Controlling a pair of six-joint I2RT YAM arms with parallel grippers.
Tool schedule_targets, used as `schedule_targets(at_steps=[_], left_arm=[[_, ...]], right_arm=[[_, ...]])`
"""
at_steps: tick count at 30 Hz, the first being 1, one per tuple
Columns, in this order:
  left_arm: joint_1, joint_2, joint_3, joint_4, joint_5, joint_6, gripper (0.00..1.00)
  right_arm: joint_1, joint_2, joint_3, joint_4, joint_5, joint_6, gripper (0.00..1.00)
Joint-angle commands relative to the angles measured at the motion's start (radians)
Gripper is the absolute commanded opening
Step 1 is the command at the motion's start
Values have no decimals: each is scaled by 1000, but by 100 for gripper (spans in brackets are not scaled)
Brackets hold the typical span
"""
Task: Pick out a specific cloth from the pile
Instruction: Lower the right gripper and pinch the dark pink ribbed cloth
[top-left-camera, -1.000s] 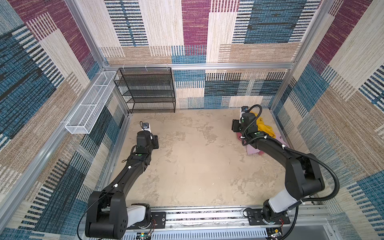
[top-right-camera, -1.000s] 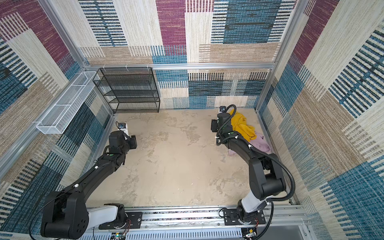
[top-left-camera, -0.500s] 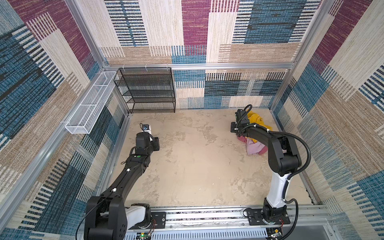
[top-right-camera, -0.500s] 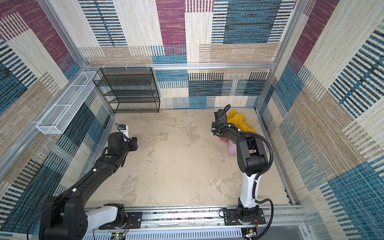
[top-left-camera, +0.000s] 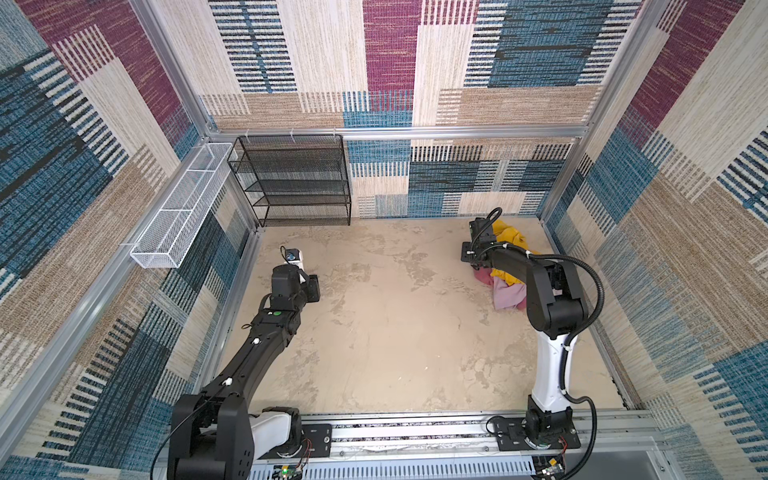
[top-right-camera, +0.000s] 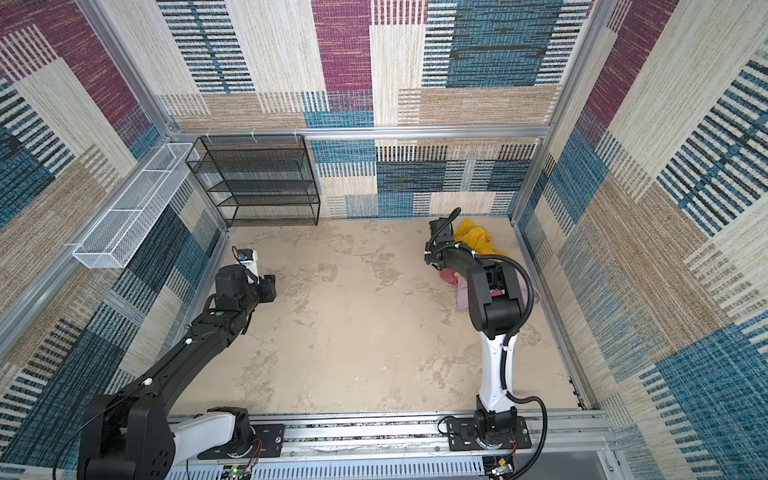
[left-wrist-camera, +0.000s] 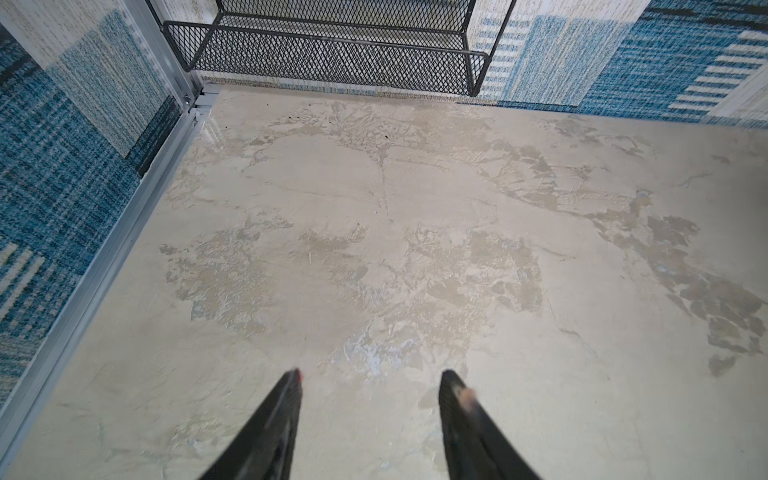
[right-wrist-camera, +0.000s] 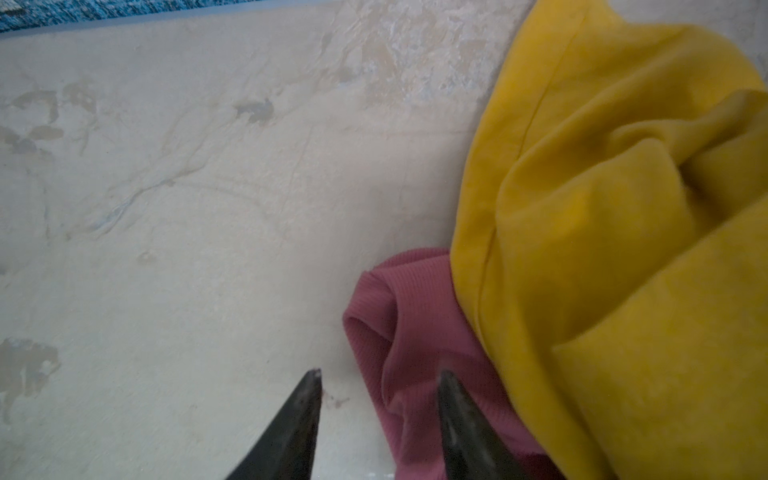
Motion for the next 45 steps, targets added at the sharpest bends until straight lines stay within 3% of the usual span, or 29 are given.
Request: schedule_targets(at_steps=[1, 15, 19, 25, 45], left_arm=[[1, -5, 1, 5, 7, -9, 57], [1, -3, 1, 5, -5, -4, 56], [0, -5, 0, 7, -3, -4, 56], [1, -8, -4, 10, -11, -3, 56], [1, -36, -15, 13, 19, -16, 56]], right_arm=[[0, 22, 33, -20, 28, -15, 49], [-1, 105, 114, -64, 70, -35, 45], [0, 121, 129, -77, 89, -39, 33], [0, 125, 136, -85, 108, -36, 0], [-53, -245, -36, 57, -21, 30, 0]])
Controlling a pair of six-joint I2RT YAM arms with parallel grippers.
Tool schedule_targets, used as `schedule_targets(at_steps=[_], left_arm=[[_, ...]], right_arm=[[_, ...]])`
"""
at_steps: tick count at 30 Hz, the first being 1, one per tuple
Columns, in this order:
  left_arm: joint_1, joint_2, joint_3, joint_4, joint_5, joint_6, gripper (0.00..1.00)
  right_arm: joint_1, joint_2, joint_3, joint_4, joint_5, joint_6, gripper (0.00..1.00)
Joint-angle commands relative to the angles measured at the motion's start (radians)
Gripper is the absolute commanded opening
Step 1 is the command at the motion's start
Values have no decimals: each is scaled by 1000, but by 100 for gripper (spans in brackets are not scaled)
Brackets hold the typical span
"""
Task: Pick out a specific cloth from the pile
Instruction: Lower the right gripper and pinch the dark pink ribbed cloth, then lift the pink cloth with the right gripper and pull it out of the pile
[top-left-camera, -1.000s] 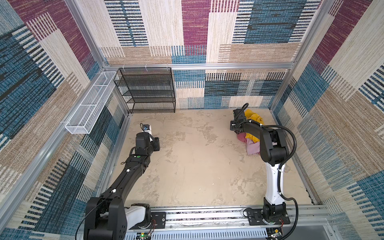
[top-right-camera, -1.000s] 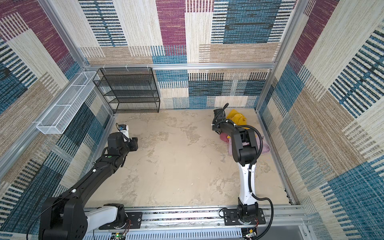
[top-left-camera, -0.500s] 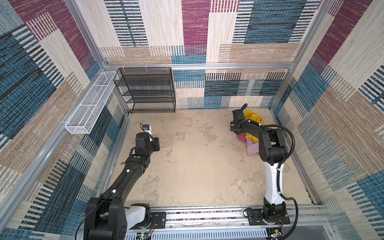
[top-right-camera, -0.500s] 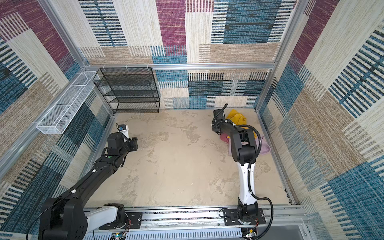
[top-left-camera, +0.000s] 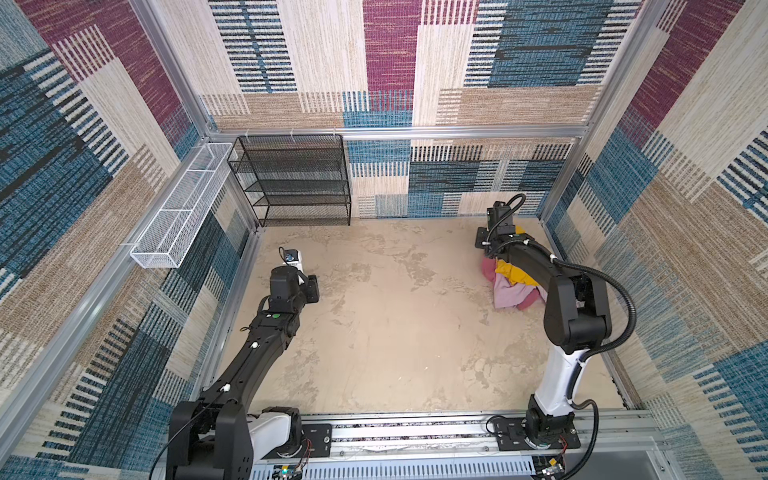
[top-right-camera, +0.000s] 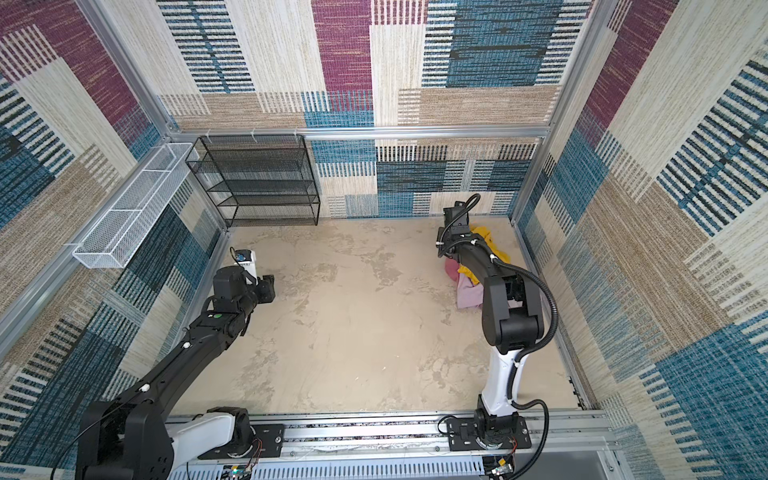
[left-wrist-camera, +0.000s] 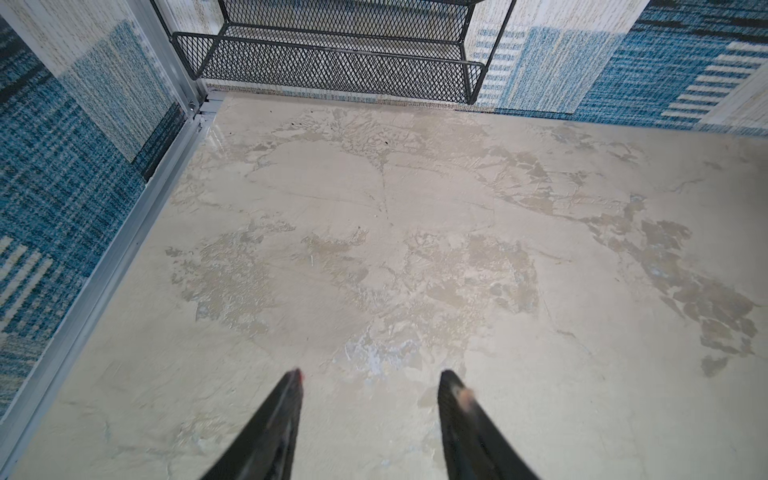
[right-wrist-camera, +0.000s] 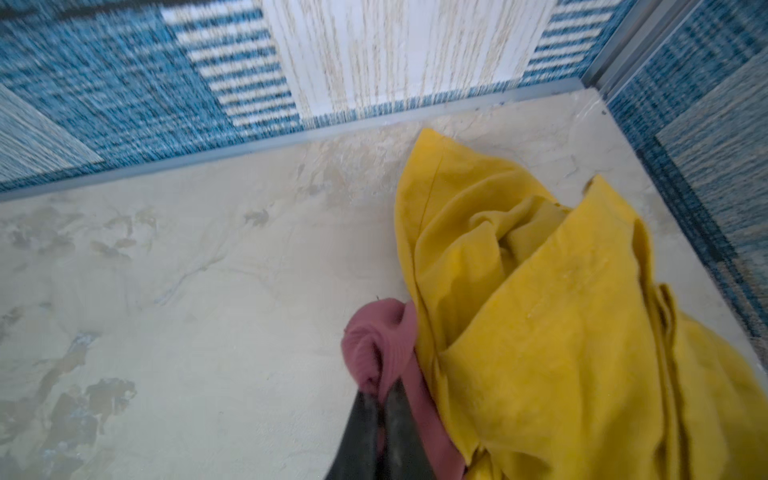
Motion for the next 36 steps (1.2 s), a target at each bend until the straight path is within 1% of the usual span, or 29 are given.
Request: schedule_targets(at_steps=[1, 7, 15, 19, 30, 36], left_arm=[[1, -4, -2, 15, 23, -17, 56], [1, -5, -5, 16, 27, -20, 55], [1, -7, -5, 16, 26, -20, 55], [1, -10, -7, 18, 29, -21, 55], [1, -10, -7, 18, 33, -21, 55], [1, -10, -10, 18, 34, -22, 55]], right_arm=[[-7, -56, 0, 67, -57, 21, 0], [-31, -113, 40, 41, -121, 25, 0], [-45, -170, 96, 5, -150, 21, 0], [-52, -205, 97, -4, -160, 22, 0], [-62, -252, 185, -47, -234, 21, 0], [-64, -269, 233, -66, -256, 19, 0]])
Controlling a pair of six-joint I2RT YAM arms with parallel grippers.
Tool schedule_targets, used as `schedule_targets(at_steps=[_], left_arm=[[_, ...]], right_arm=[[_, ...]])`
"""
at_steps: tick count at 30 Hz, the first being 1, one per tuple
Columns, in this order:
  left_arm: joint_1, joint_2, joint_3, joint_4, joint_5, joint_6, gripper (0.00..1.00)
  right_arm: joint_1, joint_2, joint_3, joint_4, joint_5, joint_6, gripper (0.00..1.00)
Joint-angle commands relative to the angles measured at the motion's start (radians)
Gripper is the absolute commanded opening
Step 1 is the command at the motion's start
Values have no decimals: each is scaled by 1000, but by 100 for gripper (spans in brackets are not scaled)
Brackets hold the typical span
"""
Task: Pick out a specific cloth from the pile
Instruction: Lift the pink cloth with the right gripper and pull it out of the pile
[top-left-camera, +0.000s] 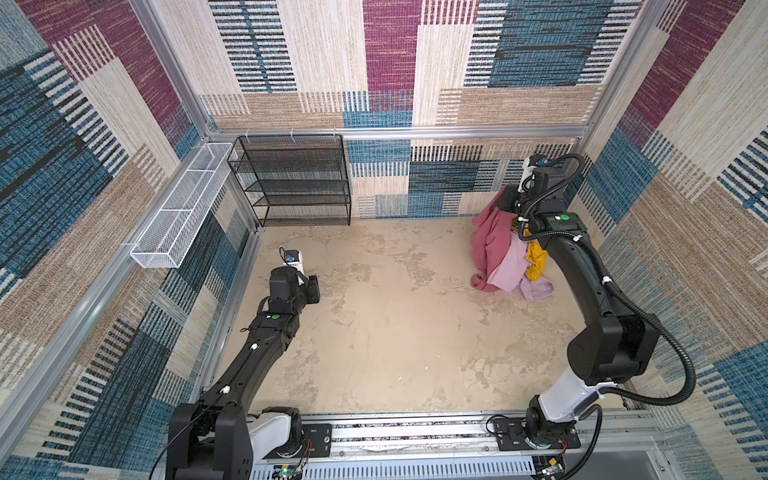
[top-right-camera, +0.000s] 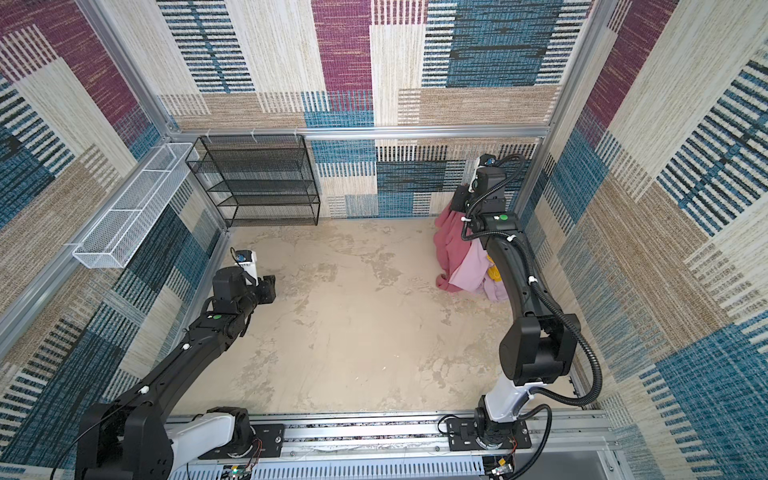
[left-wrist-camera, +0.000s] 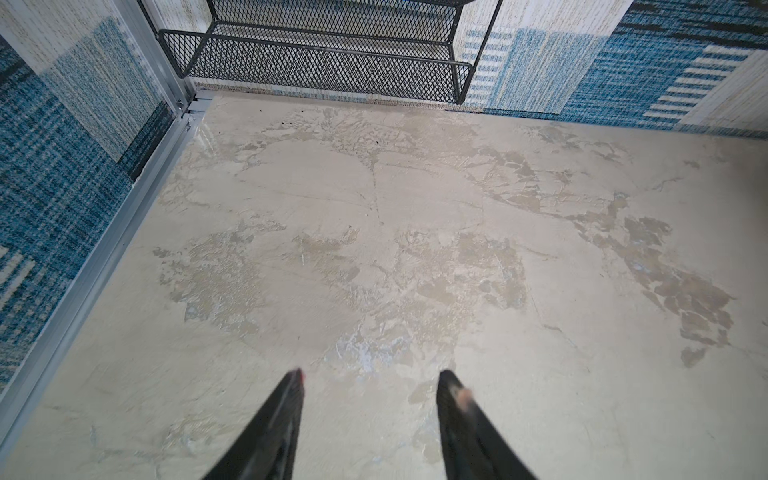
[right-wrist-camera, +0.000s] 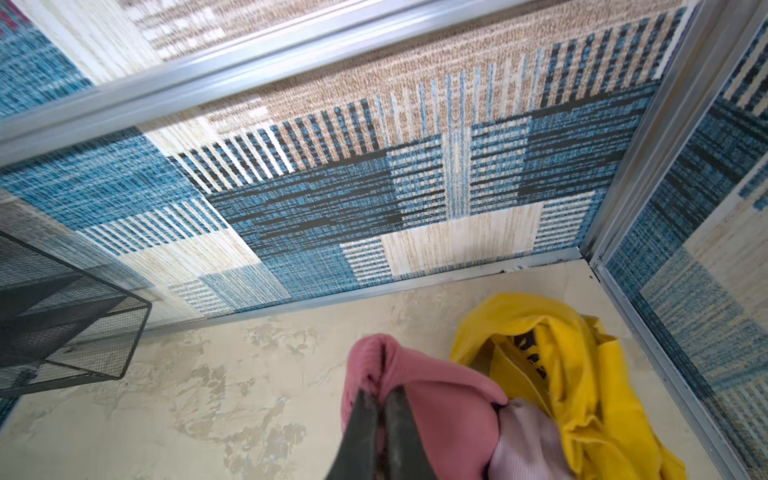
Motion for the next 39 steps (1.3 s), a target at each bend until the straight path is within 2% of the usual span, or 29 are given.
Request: schedule_targets(at_steps=[1, 9, 16, 23, 26, 28, 30, 36, 39], left_arm=[[0, -4, -3, 17, 8, -18, 55], [0, -5, -4, 17, 7, -19, 55], [1, -12, -6, 17, 6, -22, 55], [-2, -25, 3, 14, 20, -57, 52], [-14, -30, 37, -35, 34, -122, 50], [-38, -39, 62, -66, 61, -188, 49], [-81, -52, 79, -86, 42, -227, 50], [-223, -66, 243, -323, -81, -222, 49], [-248, -89, 308, -453, -111, -247, 49]], right_arm=[[-1, -15, 33, 29, -34, 2, 0], [-2, -21, 116, 9, -103, 7, 0], [-3, -51, 160, 7, -214, 14, 0], [-1, -73, 220, -2, -402, 9, 0], [0, -71, 237, -5, -516, 10, 0], [3, -78, 231, 9, -575, 19, 0], [12, -84, 227, 21, -609, 22, 0], [87, -90, 243, 21, -630, 7, 0], [135, -93, 256, 26, -632, 10, 0]])
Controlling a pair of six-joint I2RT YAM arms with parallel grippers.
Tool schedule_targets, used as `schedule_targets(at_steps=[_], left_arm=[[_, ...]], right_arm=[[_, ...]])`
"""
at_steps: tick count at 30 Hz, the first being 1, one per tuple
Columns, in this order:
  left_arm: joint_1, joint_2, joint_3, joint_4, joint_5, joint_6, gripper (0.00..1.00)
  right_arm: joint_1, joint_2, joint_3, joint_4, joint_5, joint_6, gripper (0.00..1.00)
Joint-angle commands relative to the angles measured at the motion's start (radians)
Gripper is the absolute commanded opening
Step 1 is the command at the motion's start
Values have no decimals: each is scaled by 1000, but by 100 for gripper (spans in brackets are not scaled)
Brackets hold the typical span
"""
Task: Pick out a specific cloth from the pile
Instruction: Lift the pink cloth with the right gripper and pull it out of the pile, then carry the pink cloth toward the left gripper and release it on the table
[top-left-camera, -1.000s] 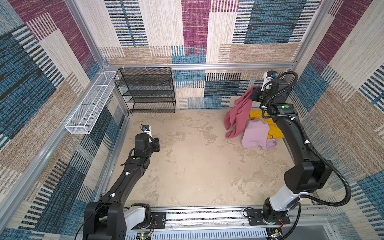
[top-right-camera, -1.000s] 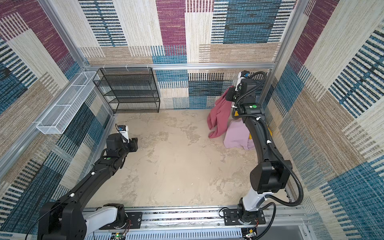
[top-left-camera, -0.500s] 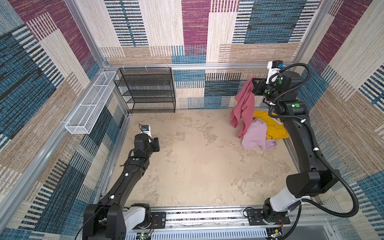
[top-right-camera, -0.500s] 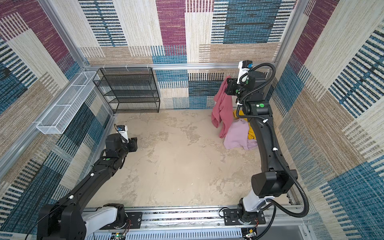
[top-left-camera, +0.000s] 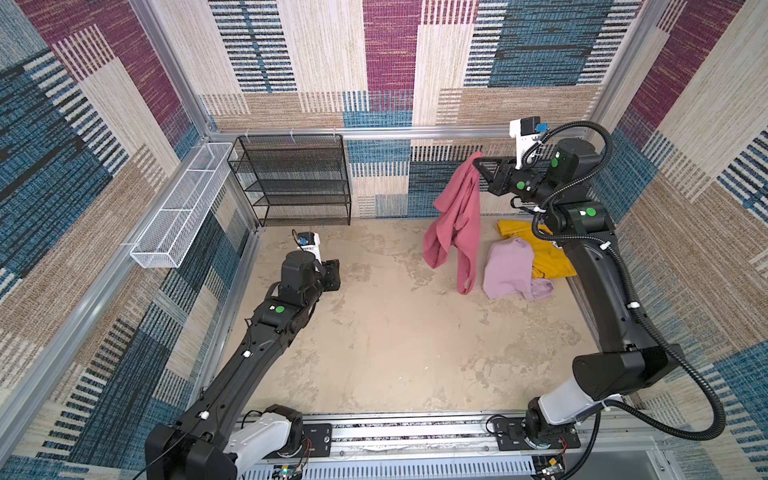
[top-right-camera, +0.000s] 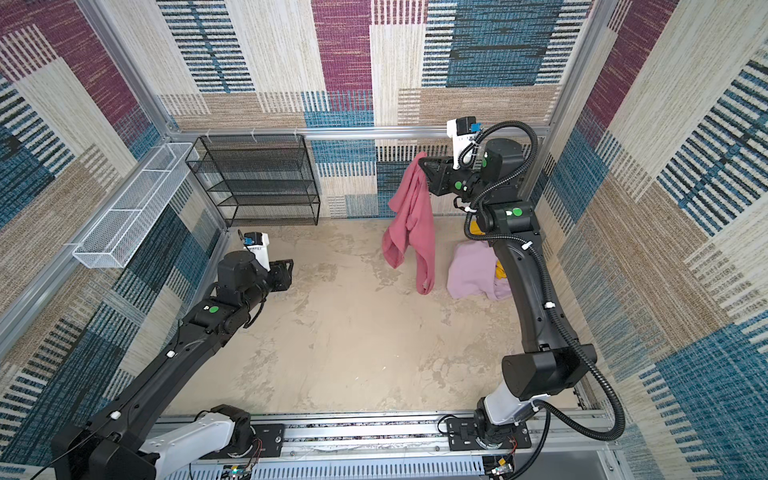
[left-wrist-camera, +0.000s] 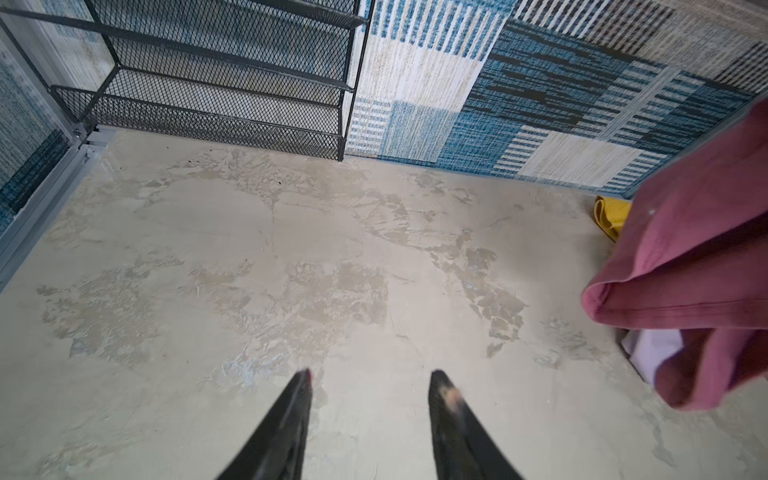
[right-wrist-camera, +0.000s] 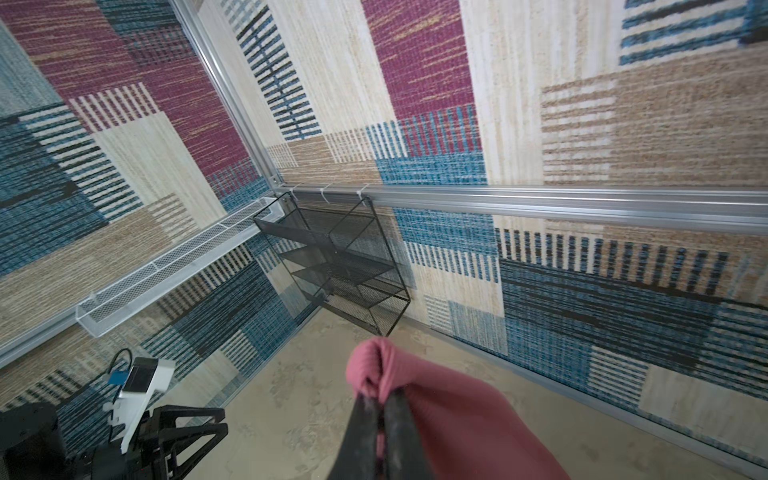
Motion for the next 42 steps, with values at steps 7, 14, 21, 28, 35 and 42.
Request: schedule_targets(at_steps=[7, 14, 21, 28, 35, 42], left_arm=[[-17, -176, 84, -361, -204, -89, 49], [-11, -211, 107, -492, -277, -79, 51], [0, -264, 54, -473, -273, -94, 51], [15, -300, 57, -512, -286, -93, 51], [19, -347, 51, -559, -305, -99, 51], [20, -379, 26, -583, -281, -130, 51]], right_arm=[[151, -10, 28, 78, -49, 23, 0], [274, 56, 49, 110, -48, 21, 0], [380, 180, 118, 113, -51, -4, 0], [471, 354, 284, 68, -50, -29, 0], [531, 542, 509, 3, -45, -44, 0], [567, 684, 574, 54, -16, -10, 0]])
